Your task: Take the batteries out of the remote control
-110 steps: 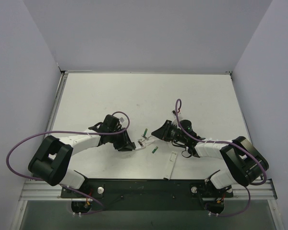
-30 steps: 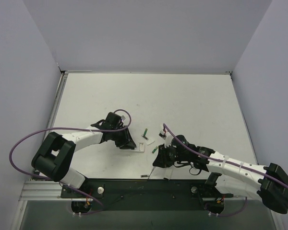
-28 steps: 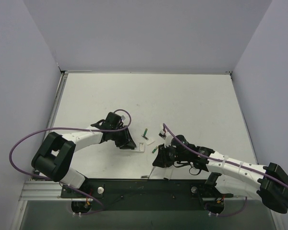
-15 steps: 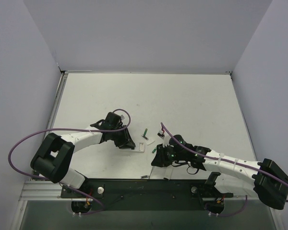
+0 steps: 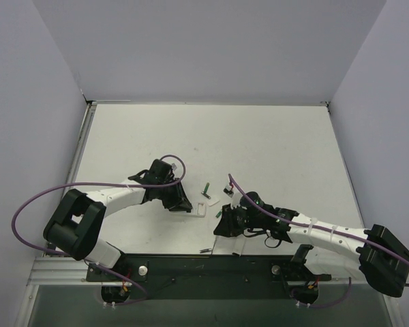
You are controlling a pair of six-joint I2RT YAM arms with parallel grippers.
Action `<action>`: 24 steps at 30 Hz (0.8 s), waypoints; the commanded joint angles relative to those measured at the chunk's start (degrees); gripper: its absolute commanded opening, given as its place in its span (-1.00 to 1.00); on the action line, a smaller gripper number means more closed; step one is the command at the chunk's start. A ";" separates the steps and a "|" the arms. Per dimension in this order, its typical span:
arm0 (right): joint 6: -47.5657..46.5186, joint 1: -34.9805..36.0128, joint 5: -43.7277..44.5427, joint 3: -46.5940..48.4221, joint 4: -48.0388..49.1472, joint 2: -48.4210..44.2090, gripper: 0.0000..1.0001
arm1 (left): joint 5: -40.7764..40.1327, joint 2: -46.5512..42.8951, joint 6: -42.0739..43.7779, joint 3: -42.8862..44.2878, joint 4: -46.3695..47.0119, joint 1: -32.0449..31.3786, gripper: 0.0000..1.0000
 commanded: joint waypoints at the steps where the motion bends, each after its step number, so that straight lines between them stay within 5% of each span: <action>1: 1.26 -0.19 2.10 0.77 8.76 0.47 -1.00 | -4.84 -0.57 2.51 1.24 -3.89 0.11 -0.27; 24: -1.37 1.66 4.90 3.49 4.81 0.47 -1.00 | -5.98 -7.86 5.24 10.11 -12.41 0.55 -0.24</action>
